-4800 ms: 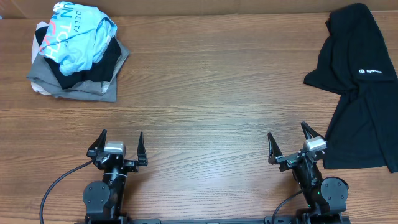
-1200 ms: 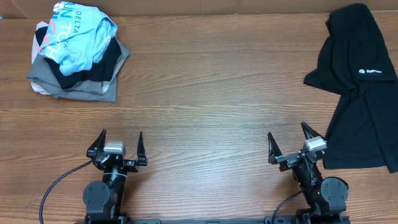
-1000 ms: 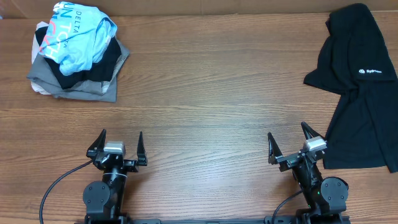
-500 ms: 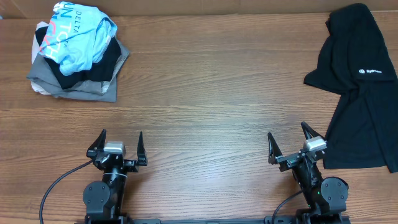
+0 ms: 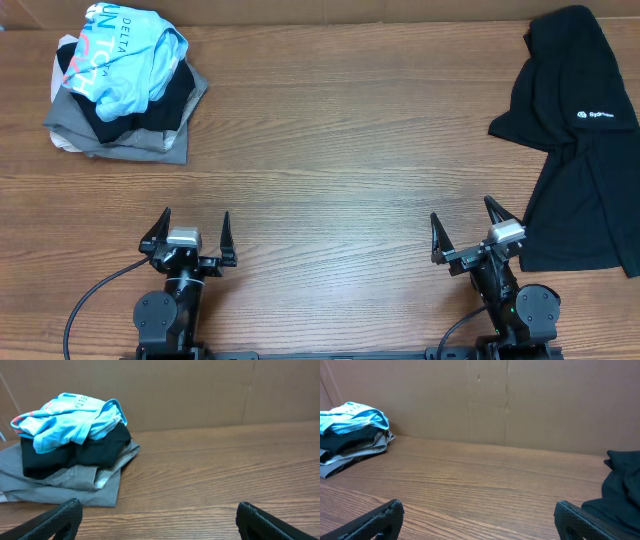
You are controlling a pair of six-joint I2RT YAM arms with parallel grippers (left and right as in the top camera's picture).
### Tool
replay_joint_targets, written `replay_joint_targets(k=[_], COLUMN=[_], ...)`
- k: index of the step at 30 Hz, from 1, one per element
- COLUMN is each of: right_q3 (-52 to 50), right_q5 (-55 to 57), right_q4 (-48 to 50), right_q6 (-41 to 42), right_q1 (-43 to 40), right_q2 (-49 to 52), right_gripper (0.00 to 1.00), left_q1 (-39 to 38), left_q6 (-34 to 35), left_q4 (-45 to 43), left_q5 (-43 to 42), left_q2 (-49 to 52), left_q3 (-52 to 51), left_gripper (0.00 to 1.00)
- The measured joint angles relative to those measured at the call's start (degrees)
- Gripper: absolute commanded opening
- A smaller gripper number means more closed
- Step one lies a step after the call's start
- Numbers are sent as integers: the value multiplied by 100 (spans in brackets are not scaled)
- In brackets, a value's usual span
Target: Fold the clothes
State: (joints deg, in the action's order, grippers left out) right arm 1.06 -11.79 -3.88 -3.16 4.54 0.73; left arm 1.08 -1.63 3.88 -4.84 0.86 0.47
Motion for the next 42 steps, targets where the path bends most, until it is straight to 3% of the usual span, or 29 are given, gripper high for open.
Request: replay_joint_targets(k=[22,30,35,42], right_q3=[0,0,0,0], right_q5=[-2,-4,-4,-260], right_q4=[0,0,15,514], right_q6=[-2,0,-4,275], right_q1=[0,0,0,0], right_q2=[0,0,0,0], right_gripper=[100,100,100,100], left_q1=[0,0,0,0], left_q6=[35,293,813,1165], left_q4=[2,0,-2,234], left_q5=[0,-7,-59,-308], left_q2=[0,0,0,0], left_q3=[0,0,0,144], left_gripper=[100,100,100,100])
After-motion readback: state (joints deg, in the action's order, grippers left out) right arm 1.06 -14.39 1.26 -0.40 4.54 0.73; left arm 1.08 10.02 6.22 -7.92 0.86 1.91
